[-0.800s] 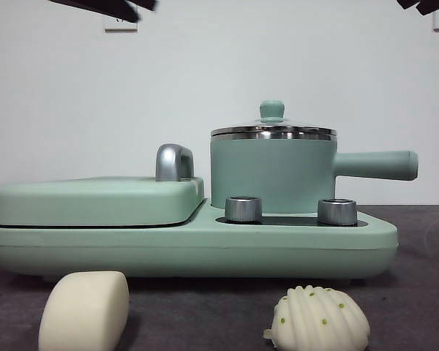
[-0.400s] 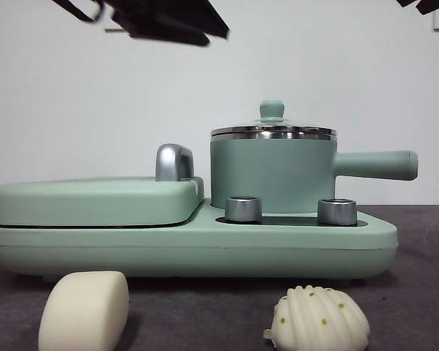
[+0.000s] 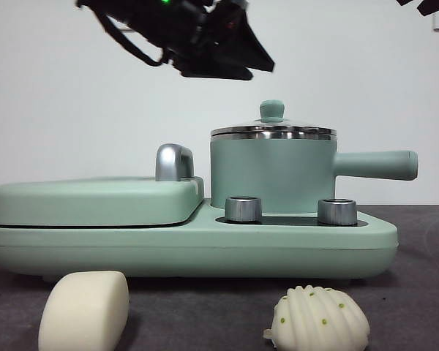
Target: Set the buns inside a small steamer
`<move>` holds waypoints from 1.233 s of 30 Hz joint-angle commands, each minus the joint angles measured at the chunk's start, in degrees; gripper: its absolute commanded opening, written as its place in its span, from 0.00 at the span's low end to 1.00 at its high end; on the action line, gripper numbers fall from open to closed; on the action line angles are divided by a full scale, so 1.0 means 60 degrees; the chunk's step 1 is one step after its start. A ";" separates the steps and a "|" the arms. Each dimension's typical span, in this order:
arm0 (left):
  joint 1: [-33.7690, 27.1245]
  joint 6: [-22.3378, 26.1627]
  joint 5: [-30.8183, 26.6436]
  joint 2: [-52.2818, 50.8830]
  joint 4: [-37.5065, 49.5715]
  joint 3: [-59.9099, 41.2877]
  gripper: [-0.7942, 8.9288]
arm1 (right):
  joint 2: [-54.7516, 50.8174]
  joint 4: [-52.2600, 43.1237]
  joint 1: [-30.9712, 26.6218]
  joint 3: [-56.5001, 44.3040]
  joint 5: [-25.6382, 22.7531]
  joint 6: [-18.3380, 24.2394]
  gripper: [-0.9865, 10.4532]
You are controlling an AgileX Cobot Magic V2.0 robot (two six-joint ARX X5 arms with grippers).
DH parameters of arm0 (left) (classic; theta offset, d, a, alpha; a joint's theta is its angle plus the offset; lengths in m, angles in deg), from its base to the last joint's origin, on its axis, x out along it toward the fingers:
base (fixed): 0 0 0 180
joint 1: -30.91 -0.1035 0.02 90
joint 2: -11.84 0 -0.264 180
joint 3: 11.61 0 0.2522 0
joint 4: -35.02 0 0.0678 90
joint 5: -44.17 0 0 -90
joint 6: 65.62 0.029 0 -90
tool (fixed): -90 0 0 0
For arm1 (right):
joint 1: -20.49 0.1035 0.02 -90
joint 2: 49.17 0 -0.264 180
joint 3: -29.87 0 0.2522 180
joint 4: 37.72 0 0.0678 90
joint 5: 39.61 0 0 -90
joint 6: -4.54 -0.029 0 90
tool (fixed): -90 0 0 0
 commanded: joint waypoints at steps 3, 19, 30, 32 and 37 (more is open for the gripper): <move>0.0146 -0.0066 -0.0015 0.0849 0.0117 0.0834 0.33 | 0.0058 -0.0095 0.0040 0.0189 0.0000 -0.0102 0.32; 0.0127 -0.0062 -0.0055 0.1880 0.0182 0.1184 0.33 | 0.0062 -0.0087 0.0040 0.0189 0.0007 -0.0106 0.32; 0.0127 -0.0058 -0.0302 0.1880 0.0175 0.1184 0.10 | 0.0058 -0.0087 0.0040 0.0189 0.0007 -0.0106 0.32; 0.0127 -0.0058 -0.0299 0.1880 0.0178 0.1184 0.10 | 0.0058 -0.0087 0.0040 0.0189 0.0007 -0.0106 0.32; 0.0127 -0.0058 -0.0299 0.1847 0.0160 0.1239 0.10 | 0.0058 -0.0091 0.0040 0.0189 0.0004 -0.0106 0.32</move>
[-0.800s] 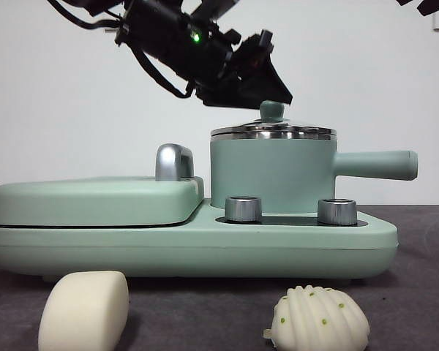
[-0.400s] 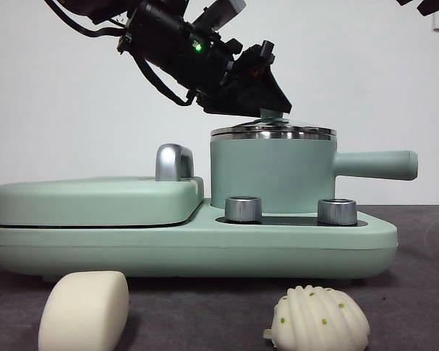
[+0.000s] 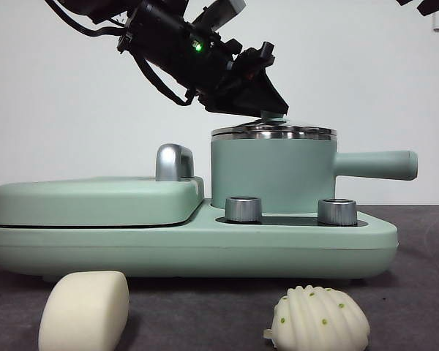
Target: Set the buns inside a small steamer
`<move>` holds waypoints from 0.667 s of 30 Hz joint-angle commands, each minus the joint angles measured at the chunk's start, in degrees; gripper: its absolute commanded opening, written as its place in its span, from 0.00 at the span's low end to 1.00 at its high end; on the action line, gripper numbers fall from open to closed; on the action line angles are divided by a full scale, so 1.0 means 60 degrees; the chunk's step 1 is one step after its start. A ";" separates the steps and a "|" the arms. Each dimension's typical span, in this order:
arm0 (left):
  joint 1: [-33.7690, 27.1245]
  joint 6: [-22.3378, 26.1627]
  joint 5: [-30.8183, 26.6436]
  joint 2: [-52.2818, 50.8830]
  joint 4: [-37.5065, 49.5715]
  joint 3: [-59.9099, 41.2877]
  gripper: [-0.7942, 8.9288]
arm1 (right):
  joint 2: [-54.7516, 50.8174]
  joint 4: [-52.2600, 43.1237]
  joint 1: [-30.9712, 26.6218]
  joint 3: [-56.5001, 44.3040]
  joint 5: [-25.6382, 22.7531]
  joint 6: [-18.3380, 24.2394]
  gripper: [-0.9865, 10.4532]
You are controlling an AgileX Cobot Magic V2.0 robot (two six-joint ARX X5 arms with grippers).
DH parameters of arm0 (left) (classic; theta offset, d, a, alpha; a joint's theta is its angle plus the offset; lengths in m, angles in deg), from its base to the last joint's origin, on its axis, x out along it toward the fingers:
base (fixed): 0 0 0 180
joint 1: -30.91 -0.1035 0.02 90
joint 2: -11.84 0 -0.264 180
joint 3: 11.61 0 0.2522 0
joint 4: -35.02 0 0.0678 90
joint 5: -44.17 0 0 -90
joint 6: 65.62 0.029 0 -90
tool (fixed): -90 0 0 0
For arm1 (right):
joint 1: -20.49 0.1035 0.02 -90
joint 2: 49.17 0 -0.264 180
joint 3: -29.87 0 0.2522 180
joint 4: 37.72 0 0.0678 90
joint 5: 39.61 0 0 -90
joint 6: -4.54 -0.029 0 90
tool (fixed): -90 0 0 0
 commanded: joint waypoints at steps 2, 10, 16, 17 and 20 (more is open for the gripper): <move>0.0062 -0.0051 -0.0055 0.0149 -0.0069 0.0466 0.10 | 0.0058 -0.0091 0.0040 0.0189 0.0004 -0.0102 0.32; 0.0062 -0.0051 -0.0058 -0.0138 -0.0962 0.1297 0.10 | 0.0058 -0.0087 0.0040 0.0189 0.0007 -0.0102 0.32; 0.0007 -0.0055 -0.0321 -0.0794 -0.2524 0.1672 0.10 | 0.0058 -0.0087 0.0040 0.0189 0.0007 -0.0102 0.32; -0.0015 -0.0055 -0.0335 -0.0954 -0.2772 0.1672 0.10 | 0.0058 -0.0087 0.0040 0.0189 0.0007 -0.0102 0.32; -0.0098 -0.0058 -0.0346 -0.1461 -0.3574 0.1672 0.10 | 0.0058 -0.0084 0.0040 0.0189 0.0022 -0.0102 0.32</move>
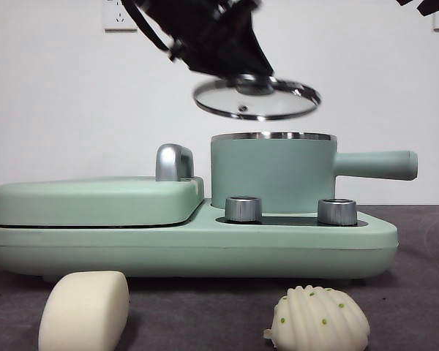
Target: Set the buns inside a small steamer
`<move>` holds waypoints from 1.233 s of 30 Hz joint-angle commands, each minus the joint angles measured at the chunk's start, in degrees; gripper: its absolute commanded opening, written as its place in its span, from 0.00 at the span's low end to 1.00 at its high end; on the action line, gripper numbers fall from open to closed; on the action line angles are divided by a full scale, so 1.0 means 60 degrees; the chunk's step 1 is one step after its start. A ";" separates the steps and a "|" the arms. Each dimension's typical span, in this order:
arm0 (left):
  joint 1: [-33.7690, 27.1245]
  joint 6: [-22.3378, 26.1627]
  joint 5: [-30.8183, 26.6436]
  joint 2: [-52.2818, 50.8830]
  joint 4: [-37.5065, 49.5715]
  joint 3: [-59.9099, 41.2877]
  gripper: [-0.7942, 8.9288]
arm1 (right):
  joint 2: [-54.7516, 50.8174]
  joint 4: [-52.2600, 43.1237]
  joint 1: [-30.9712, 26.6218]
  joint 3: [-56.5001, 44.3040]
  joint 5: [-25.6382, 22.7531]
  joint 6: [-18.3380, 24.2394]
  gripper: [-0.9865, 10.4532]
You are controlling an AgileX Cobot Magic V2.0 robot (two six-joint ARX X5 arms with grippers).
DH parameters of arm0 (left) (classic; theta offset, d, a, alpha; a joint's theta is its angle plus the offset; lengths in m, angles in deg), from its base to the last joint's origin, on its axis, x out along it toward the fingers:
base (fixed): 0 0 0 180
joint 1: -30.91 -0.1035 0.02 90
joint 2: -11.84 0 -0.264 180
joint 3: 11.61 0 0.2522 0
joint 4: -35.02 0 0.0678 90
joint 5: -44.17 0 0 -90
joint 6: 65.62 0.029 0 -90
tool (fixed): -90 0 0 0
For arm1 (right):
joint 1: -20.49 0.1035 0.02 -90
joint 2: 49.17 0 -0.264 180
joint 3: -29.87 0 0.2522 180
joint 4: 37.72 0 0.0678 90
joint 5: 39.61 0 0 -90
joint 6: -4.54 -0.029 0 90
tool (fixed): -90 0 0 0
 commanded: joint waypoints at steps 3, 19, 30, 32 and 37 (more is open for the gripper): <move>-0.0146 -0.0044 -0.0302 -0.0871 -0.0947 0.0379 0.10 | 0.0058 -0.0058 0.0055 0.0189 0.0120 -0.0098 0.32; -0.1963 -0.1202 -0.0929 -0.3825 -0.2637 -0.1162 0.10 | 0.0958 -0.0317 0.1942 0.0189 0.0521 0.0127 0.32; -0.3526 -0.1195 -0.0933 -0.6368 -0.3559 -0.2911 0.10 | 0.2626 -0.1475 0.4364 0.0189 0.0503 0.0579 0.32; -0.3679 -0.1198 -0.0933 -0.6568 -0.3745 -0.2911 0.10 | 0.3027 -0.1552 0.4703 0.0189 0.0477 0.0710 0.33; -0.3759 -0.1206 -0.0933 -0.6728 -0.3756 -0.2911 0.10 | 0.4244 -0.1683 0.5508 0.0189 0.0437 0.0918 0.37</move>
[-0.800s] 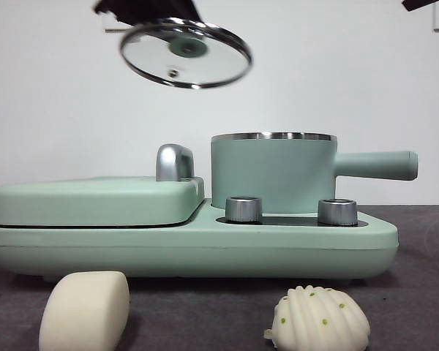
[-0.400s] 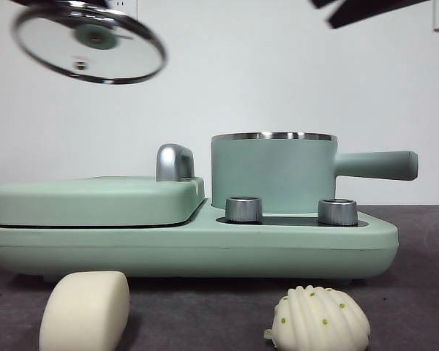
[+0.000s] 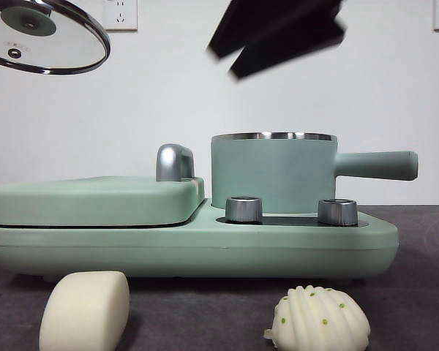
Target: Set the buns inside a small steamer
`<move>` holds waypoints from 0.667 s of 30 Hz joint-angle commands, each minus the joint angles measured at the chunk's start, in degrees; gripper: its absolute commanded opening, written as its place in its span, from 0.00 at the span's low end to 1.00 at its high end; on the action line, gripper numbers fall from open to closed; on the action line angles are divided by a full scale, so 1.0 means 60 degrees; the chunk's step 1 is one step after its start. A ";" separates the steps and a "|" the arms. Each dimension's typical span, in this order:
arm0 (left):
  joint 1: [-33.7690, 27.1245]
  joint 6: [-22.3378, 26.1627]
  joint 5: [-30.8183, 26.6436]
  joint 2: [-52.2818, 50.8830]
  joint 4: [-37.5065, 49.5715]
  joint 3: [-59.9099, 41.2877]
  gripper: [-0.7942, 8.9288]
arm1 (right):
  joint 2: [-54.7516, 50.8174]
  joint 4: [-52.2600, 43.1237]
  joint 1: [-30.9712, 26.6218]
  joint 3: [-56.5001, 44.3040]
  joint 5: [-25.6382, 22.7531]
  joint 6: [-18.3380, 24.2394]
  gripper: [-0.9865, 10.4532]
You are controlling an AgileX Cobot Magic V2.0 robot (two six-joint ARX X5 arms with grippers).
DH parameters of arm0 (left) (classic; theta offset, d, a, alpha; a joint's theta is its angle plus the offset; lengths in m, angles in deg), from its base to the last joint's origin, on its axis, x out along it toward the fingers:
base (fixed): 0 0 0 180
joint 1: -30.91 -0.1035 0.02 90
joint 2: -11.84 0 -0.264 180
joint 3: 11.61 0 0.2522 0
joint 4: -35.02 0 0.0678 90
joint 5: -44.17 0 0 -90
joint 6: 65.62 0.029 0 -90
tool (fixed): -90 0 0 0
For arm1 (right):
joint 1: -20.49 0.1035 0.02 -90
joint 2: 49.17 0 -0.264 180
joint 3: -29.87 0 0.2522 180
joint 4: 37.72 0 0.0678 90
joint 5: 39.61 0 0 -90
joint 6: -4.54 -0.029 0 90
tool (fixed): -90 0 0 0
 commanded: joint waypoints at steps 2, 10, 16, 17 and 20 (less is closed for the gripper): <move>0.0015 -0.0073 0.0015 0.0004 0.0273 0.0146 0.10 | 0.0889 -0.0310 0.0586 0.0186 -0.0033 0.0259 0.37; 0.0015 -0.0073 0.0015 0.0004 0.0266 0.0146 0.10 | 0.2659 -0.1559 0.1501 0.0186 -0.0033 0.0284 0.38; 0.0015 -0.0076 0.0015 0.0007 0.0270 0.0146 0.10 | 0.3636 -0.2430 0.1847 0.0186 -0.0539 0.0284 0.43; 0.0015 -0.0076 0.0015 0.0004 0.0270 0.0146 0.10 | 0.3752 -0.2532 0.1851 0.0186 -0.0539 0.0280 0.43; 0.0015 -0.0076 0.0018 0.0007 0.0270 0.0146 0.10 | 0.4160 -0.2878 0.1902 0.0186 -0.0623 0.0280 0.43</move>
